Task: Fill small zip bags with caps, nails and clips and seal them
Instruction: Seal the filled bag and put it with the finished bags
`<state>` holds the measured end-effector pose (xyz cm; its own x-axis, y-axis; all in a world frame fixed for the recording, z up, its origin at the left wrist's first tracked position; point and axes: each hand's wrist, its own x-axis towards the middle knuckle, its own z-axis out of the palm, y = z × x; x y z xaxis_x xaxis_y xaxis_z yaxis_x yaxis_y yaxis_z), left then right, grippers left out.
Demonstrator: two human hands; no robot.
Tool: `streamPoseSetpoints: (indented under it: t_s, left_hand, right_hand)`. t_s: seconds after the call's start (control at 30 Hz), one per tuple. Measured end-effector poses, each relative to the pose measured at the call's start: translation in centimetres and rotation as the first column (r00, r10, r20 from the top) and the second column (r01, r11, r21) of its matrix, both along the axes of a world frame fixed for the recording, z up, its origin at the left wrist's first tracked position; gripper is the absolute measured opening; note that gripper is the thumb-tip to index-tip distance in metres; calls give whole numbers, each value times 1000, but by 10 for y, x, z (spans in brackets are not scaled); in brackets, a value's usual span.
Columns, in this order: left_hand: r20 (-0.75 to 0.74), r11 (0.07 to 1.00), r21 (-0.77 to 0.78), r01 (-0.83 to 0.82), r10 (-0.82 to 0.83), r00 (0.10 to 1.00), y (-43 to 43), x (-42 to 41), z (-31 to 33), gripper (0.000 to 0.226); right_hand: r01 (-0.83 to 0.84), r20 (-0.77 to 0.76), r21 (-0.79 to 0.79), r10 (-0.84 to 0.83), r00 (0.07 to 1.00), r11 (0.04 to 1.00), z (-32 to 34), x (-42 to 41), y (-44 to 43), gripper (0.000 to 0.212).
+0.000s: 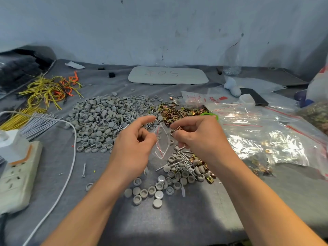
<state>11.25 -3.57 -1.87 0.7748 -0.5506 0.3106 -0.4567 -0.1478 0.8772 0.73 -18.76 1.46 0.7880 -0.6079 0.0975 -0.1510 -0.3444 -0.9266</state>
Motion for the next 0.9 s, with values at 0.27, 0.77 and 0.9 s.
streamPoseSetpoints:
  t_s: [0.27, 0.77, 0.9]
  left_hand:
    - [25, 999, 31, -12, 11, 1000, -1, -4, 1, 38]
    - [6, 1000, 1, -22, 22, 1000, 5, -3, 2, 36]
    - [4, 999, 27, -44, 44, 999, 7, -3, 6, 37]
  right_hand:
    - [-33, 88, 90, 25, 996, 995, 3, 0, 7, 14]
    - [61, 68, -257, -45, 997, 964, 1, 3, -3, 15]
    - [63, -155, -462, -150, 976, 885, 1, -9, -29, 21]
